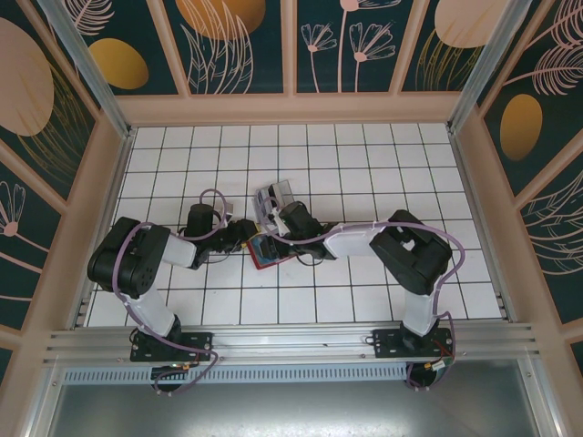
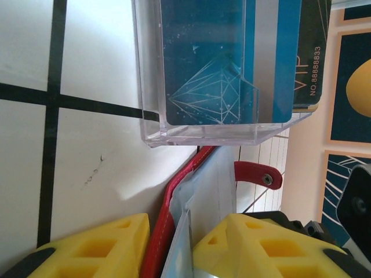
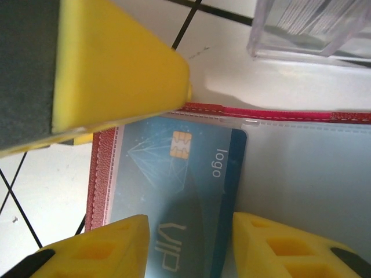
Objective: Put the credit cards into the card holder
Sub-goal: Insert the credit card into the card slot.
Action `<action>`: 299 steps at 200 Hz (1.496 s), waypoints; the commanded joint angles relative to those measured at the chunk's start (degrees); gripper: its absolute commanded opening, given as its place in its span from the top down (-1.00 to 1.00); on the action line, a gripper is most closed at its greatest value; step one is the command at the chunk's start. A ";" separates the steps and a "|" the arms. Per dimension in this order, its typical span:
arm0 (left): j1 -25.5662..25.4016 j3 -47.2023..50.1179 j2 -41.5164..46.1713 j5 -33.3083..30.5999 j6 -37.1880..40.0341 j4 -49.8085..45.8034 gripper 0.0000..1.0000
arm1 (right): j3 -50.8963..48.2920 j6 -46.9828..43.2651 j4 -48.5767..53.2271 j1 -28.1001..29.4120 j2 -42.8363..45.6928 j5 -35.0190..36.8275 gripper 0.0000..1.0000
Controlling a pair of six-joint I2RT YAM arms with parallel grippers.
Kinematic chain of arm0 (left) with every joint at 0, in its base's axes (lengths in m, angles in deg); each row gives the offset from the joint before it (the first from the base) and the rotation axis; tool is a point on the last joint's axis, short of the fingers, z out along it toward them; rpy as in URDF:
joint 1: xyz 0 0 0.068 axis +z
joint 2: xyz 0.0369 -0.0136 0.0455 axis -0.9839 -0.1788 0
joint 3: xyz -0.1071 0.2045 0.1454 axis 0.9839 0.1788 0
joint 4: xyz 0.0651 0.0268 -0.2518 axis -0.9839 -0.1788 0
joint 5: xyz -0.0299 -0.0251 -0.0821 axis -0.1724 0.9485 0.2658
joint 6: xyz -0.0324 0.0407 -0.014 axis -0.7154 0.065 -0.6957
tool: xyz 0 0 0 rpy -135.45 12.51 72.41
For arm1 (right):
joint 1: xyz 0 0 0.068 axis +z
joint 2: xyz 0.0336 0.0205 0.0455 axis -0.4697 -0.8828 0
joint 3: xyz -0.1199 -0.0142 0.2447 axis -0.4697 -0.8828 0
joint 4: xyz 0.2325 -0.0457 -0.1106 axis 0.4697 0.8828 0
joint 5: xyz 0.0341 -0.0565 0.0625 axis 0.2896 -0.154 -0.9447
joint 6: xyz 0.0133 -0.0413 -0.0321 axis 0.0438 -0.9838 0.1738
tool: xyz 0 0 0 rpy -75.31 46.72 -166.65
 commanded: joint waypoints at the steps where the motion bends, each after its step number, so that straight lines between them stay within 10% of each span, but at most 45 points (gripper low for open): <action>1: 1.06 0.65 -2.43 -6.96 1.93 -6.77 0.16 | 1.38 -2.41 1.61 0.94 0.72 0.39 0.15; 95: 1.11 0.86 -7.03 -6.62 -1.73 -0.58 0.59 | -1.52 -3.39 -4.21 1.58 3.08 -2.30 0.25; 188: 1.10 1.21 -7.96 -6.14 -2.83 1.13 0.44 | -1.07 -3.87 -5.18 1.19 2.51 -6.70 0.26; 299: 1.11 0.01 -7.07 -5.96 2.42 -4.35 0.36 | -1.28 3.52 14.38 -2.05 8.80 9.44 -0.01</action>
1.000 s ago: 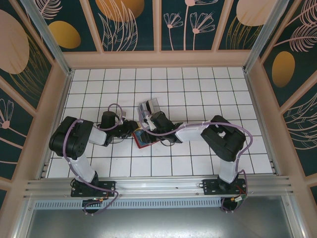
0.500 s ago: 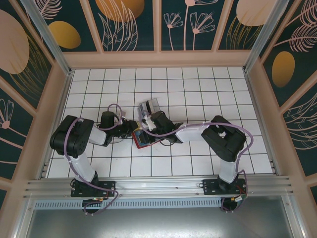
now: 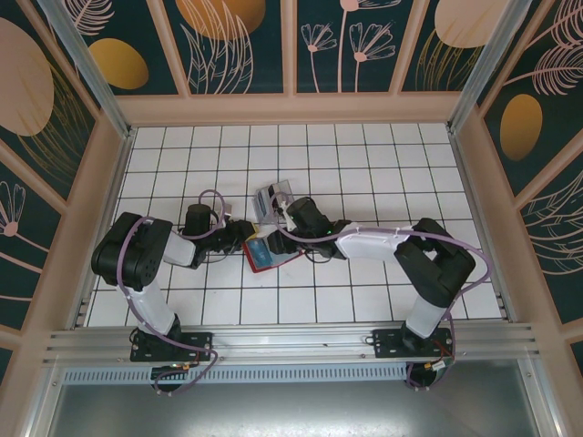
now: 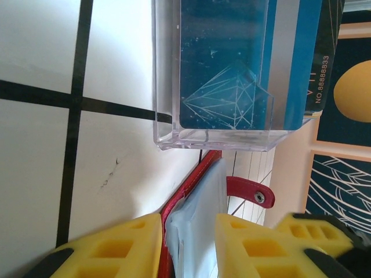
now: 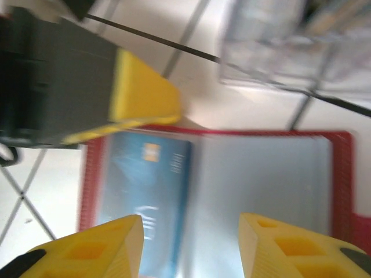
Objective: Put the credit cards into the card holder
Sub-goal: Insert the credit card into the card slot, then flip over the card slot in the card holder.
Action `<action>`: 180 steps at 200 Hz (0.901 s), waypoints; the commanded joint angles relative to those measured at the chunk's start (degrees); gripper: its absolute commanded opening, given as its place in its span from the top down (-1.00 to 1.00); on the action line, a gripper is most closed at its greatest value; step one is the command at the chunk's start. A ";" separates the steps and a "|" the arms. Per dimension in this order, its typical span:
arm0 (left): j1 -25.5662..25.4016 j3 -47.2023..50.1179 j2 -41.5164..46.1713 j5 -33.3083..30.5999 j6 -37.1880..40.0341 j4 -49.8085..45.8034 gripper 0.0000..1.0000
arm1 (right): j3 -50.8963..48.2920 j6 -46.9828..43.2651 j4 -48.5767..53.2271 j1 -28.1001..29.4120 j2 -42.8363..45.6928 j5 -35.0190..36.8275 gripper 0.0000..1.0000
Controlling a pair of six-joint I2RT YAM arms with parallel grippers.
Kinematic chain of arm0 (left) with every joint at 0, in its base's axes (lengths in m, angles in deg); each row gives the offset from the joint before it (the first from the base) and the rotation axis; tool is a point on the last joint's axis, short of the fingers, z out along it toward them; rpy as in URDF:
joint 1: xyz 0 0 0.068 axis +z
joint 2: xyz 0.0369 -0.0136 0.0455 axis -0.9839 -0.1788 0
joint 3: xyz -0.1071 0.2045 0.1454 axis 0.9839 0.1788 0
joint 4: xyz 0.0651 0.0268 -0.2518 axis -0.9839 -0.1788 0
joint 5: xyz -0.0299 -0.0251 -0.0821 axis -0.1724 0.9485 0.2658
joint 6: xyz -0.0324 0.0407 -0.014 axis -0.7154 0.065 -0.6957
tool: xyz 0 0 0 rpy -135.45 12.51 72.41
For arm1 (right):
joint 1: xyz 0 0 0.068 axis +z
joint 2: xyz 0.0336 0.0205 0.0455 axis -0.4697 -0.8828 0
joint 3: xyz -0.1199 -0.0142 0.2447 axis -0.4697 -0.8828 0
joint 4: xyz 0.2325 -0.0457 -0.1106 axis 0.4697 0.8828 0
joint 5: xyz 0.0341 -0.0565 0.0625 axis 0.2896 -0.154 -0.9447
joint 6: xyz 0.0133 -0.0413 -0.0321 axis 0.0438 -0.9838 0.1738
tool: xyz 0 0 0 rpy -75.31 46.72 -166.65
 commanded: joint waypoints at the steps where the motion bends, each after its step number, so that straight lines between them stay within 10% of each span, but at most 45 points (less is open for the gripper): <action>1: -0.44 0.04 -3.68 -9.81 4.80 -7.94 0.36 | 0.66 2.74 7.19 -0.83 -0.14 3.11 -0.02; 180: -0.44 0.59 -4.56 -10.10 4.51 -6.68 0.30 | 3.42 1.65 8.33 0.02 -3.70 -0.58 0.31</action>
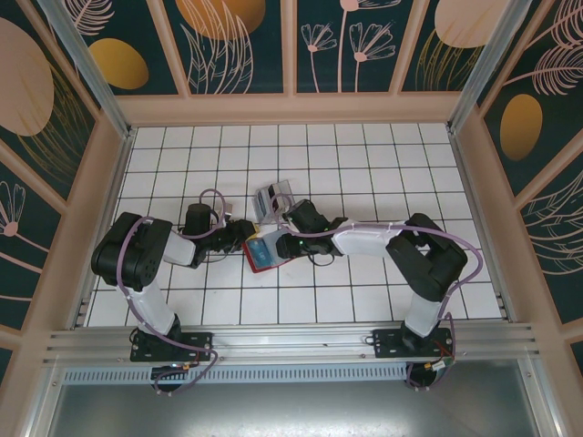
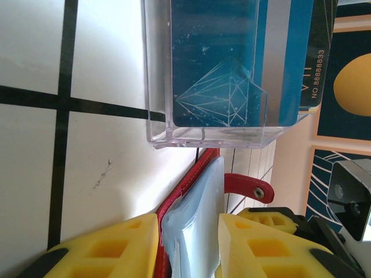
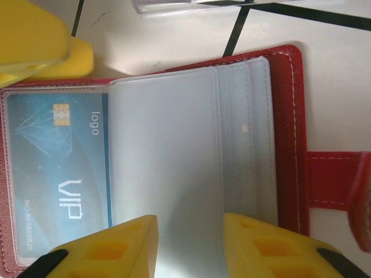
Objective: Put the credit cards into the card holder
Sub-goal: Flip over the card slot in the card holder.
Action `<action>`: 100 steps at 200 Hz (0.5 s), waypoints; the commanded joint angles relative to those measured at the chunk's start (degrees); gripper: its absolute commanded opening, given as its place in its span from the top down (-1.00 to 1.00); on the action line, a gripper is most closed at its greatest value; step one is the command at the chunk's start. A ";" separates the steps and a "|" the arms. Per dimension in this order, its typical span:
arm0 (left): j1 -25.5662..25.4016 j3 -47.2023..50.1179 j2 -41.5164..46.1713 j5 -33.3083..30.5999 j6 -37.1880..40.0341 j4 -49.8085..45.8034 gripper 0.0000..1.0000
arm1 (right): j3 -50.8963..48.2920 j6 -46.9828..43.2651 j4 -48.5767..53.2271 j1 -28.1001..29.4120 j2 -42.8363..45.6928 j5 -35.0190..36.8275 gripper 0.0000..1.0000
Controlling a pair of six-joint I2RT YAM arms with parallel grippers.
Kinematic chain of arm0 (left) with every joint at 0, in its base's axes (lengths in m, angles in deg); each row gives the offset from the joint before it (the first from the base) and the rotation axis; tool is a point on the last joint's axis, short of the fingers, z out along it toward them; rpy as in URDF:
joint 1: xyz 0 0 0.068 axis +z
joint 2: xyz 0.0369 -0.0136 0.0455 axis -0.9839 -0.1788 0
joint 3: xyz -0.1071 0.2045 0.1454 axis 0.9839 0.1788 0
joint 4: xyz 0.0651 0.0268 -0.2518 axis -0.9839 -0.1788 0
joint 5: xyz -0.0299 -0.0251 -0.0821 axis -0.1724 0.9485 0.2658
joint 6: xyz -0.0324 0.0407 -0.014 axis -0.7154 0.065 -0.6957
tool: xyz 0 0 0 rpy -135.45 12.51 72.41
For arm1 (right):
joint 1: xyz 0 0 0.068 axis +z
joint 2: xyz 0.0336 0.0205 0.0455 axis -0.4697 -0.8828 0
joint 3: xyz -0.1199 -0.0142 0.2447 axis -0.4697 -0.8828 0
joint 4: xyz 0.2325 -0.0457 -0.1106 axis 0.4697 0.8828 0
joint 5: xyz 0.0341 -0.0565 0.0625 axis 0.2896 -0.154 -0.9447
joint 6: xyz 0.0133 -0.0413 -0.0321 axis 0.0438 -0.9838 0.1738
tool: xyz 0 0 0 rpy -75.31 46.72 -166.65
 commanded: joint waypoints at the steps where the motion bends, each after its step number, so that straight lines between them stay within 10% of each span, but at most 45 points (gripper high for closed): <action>1: -0.48 0.86 -4.60 -10.83 3.48 -6.33 0.30 | 1.62 -1.11 1.19 0.66 -0.35 0.09 0.31; 100: -0.46 0.12 -4.28 -10.87 4.43 -8.05 0.29 | -1.45 1.66 -8.14 0.61 0.66 -9.42 0.26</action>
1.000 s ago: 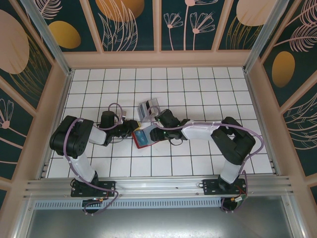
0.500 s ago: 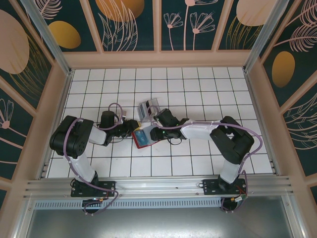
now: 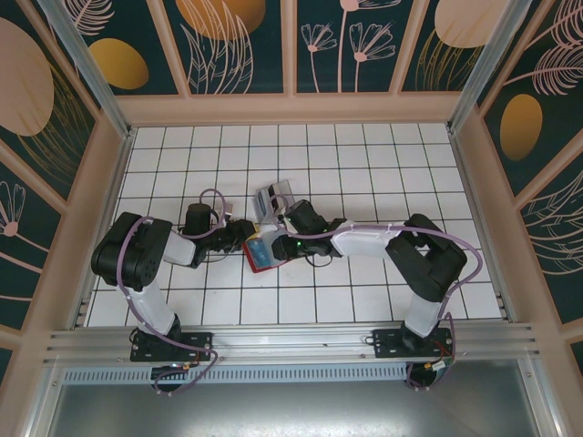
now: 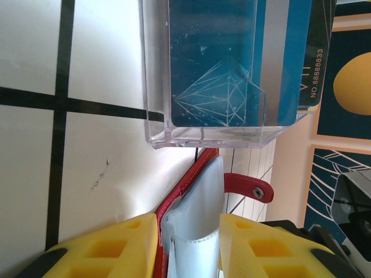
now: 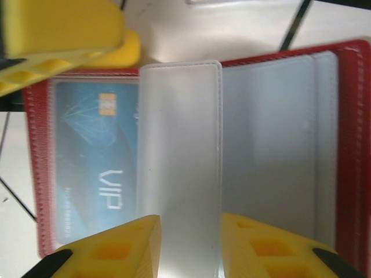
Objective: Put the credit cards into the card holder
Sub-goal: Flip over the card slot in the card holder.
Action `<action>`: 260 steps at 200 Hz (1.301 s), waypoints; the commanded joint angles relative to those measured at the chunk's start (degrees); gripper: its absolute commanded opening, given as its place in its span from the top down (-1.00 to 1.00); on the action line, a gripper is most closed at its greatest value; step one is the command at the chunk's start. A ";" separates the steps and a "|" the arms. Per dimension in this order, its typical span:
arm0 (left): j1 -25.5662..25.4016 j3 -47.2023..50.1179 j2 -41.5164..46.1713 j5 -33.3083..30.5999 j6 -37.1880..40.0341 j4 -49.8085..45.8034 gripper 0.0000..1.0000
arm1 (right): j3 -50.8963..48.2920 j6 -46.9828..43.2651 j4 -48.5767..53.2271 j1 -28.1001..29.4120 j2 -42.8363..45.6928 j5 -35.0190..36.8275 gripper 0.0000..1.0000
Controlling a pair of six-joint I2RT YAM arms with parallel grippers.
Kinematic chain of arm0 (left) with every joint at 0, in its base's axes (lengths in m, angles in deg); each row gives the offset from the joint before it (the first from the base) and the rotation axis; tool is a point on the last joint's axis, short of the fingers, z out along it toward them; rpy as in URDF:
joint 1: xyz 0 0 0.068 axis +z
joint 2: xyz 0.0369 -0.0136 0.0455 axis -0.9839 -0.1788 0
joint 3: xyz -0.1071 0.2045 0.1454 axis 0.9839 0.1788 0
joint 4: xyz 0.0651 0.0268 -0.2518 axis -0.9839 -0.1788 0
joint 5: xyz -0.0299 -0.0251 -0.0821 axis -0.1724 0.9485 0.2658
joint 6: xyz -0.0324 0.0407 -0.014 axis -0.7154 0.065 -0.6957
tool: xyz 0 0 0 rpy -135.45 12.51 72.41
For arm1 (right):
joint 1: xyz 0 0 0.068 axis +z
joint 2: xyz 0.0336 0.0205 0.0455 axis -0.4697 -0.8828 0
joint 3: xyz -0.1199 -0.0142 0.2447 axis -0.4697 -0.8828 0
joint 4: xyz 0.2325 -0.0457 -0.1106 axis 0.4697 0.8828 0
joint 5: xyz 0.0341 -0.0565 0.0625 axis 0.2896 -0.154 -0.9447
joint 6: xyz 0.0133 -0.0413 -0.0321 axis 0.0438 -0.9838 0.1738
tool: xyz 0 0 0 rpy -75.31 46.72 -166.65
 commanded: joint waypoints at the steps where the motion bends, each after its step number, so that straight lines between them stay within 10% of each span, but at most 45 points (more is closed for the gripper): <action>1: -0.45 0.11 -4.33 -10.92 4.33 -8.02 0.29 | -1.48 1.53 -5.85 -0.15 0.64 -5.14 0.26; 192: 1.32 -4.22 0.19 -10.75 10.88 -22.78 0.08 | 0.69 0.33 -18.60 -0.43 -4.61 -28.76 0.06; 260: 1.33 -4.83 1.05 -10.74 10.54 -22.17 0.06 | -0.91 -4.39 -11.38 -6.74 9.52 -6.21 -0.07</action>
